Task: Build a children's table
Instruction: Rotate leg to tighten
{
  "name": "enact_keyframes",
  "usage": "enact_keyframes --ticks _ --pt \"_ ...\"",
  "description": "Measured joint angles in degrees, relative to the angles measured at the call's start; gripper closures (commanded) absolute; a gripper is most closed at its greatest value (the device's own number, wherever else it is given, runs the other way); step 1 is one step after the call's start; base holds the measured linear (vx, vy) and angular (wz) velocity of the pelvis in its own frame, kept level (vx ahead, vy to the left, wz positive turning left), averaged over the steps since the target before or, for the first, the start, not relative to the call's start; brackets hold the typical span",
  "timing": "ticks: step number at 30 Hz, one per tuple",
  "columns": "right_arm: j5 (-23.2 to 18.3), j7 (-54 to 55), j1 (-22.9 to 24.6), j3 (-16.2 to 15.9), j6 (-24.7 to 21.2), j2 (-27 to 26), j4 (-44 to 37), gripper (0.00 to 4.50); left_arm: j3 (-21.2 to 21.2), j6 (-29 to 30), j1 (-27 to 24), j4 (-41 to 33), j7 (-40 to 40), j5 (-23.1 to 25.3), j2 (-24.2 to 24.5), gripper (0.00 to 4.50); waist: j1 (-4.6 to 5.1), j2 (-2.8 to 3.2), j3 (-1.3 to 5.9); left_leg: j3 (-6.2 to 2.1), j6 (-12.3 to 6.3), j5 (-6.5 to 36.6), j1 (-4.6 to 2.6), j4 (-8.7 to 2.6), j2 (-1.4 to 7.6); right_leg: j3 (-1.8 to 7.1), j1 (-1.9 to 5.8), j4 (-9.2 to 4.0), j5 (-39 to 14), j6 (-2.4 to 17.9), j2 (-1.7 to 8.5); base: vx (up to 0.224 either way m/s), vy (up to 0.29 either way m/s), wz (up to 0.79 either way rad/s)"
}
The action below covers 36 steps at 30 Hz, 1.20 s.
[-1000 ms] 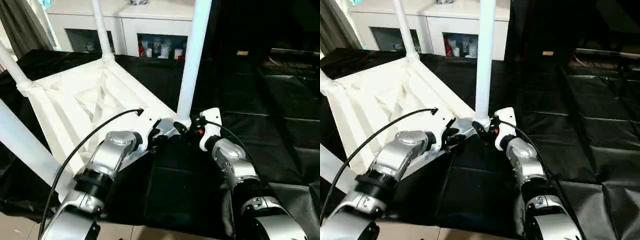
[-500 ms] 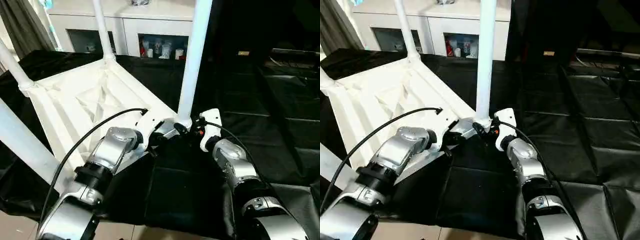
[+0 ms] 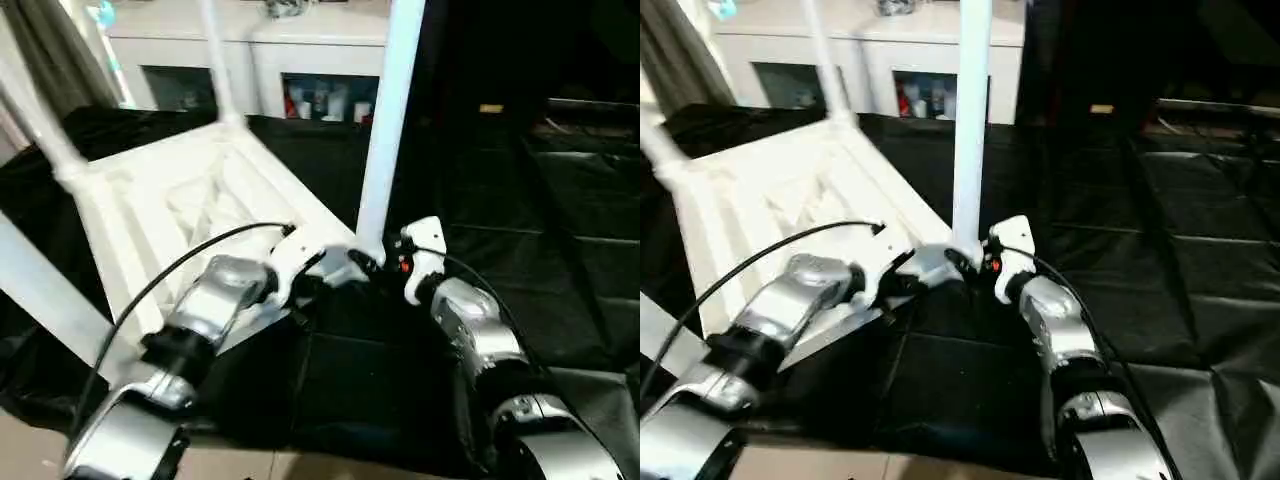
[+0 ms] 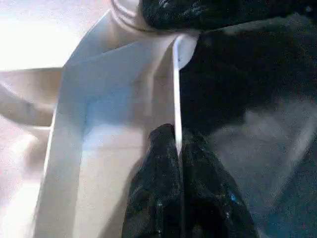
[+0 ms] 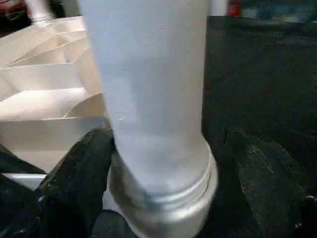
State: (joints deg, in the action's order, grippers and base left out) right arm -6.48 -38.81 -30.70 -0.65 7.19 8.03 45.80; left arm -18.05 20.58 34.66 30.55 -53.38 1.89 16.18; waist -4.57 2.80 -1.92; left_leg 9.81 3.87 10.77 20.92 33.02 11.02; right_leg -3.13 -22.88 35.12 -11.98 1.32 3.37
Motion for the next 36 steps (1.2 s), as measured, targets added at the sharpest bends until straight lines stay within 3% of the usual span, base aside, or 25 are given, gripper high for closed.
enact_keyframes --ticks 4,8,17,18,22,27,36 --pt "-1.24 -14.63 5.62 -5.18 -0.04 4.44 -7.28 0.62 -0.89 -6.34 -6.27 -6.68 -10.93 -2.36 6.51 4.46 -0.91 0.02 0.01 0.01 -0.02 0.01 0.08 0.0 0.05 -0.11 -0.05 -0.03 -0.09 -0.05 0.02 0.0 0.0 0.0" --pt "-1.77 -20.61 6.38 -7.41 -0.59 6.31 -9.77 0.62 -1.06 -9.79 -8.58 -8.95 -14.03 -2.36 8.15 4.46 -1.15 -0.01 0.0 0.09 0.07 0.06 0.04 0.3 0.05 -0.14 -0.01 -0.01 -0.04 -0.06 0.16 0.0 0.0 0.0" --pt "-0.58 -21.7 6.36 -8.85 -0.19 6.86 -9.9 0.62 -0.6 -11.91 -10.09 -9.69 -14.11 -2.93 9.01 4.46 -0.73 -0.1 -0.01 0.09 0.26 0.17 0.11 0.23 0.05 -0.13 0.04 0.04 -0.05 -0.11 0.15 0.0 0.0 0.0" --pt "-0.58 -21.64 6.33 -8.85 -0.28 6.85 -9.89 0.98 -0.57 -12.11 -10.08 -9.55 -14.1 -2.93 9.0 4.5 -0.72 -0.1 0.0 0.09 0.26 0.17 0.11 0.23 0.05 -0.13 0.04 0.06 -0.05 -0.11 0.15 0.0 0.0 0.0" --pt "-0.73 -21.76 6.13 -8.84 -0.84 6.66 -9.8 1.04 -0.43 -12.15 -10.08 -9.42 -13.98 -2.77 8.99 4.5 -0.69 -0.12 0.0 0.09 0.27 0.17 0.09 0.27 0.05 -0.12 0.07 0.1 -0.04 -0.11 0.15 0.0 0.0 0.0" --pt "-0.66 -22.47 5.88 -8.89 -0.75 6.71 -9.79 1.63 -0.42 -12.14 -10.07 -9.4 -13.96 -2.76 9.02 4.5 -0.7 -0.2 0.04 0.09 0.27 0.17 0.09 0.28 0.05 -0.12 0.08 0.1 -0.04 -0.11 0.15 0.0 0.0 0.0" --pt "-0.41 -20.75 5.78 -8.91 -0.57 5.98 -9.06 1.78 -0.14 -12.04 -10.05 -8.97 -13.2 -2.75 8.75 4.5 -0.59 -0.27 0.09 0.09 0.27 0.17 0.05 0.3 0.05 -0.12 0.1 0.16 -0.04 -0.11 0.15 0.0 0.0 0.0"
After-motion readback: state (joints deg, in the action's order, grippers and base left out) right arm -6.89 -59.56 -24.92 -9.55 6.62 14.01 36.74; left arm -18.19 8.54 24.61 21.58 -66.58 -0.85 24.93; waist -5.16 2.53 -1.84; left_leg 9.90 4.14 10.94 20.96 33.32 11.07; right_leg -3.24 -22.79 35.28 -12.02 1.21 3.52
